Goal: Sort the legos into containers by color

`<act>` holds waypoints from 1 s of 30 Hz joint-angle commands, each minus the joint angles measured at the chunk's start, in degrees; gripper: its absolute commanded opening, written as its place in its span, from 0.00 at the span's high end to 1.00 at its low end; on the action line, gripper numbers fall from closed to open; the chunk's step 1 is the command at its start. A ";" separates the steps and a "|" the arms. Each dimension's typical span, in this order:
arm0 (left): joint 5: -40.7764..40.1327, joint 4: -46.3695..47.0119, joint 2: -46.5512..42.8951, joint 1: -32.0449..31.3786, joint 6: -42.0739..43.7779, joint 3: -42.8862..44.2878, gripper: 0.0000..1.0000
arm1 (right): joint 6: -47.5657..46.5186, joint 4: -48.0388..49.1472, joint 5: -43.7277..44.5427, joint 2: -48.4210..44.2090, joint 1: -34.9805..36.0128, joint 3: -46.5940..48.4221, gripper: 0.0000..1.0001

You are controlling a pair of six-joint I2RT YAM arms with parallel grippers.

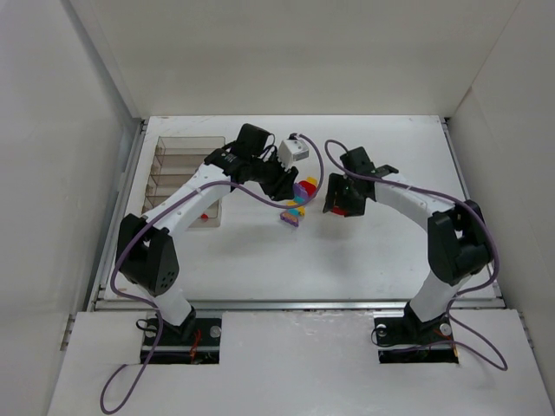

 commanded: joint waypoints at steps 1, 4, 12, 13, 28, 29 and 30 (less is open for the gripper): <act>0.37 0.55 -3.44 0.11 0.64 -0.14 1.00 | -2.57 -0.69 -1.48 1.51 -0.02 2.17 0.59; 0.37 0.55 -3.44 0.11 0.64 0.39 1.00 | -3.19 -0.70 -2.79 2.57 -0.02 2.18 0.47; -0.16 0.55 -3.44 0.63 1.78 1.96 1.00 | -3.71 -1.22 -2.80 1.96 -0.02 2.79 0.19; -0.16 0.55 -3.44 0.63 1.78 1.97 1.00 | -4.23 -1.75 -2.80 1.26 -0.02 2.79 0.17; -1.74 0.02 -4.50 0.63 5.11 3.02 1.00 | -4.77 -4.93 0.98 -18.77 -0.02 7.80 0.02; -1.74 0.02 -4.50 0.63 5.82 3.02 1.00 | -4.77 -3.70 -2.41 -19.74 -0.02 7.80 0.02; -2.35 0.02 -5.02 0.63 6.52 3.02 1.00 | -4.16 -2.29 -4.79 -20.45 -0.02 7.80 0.02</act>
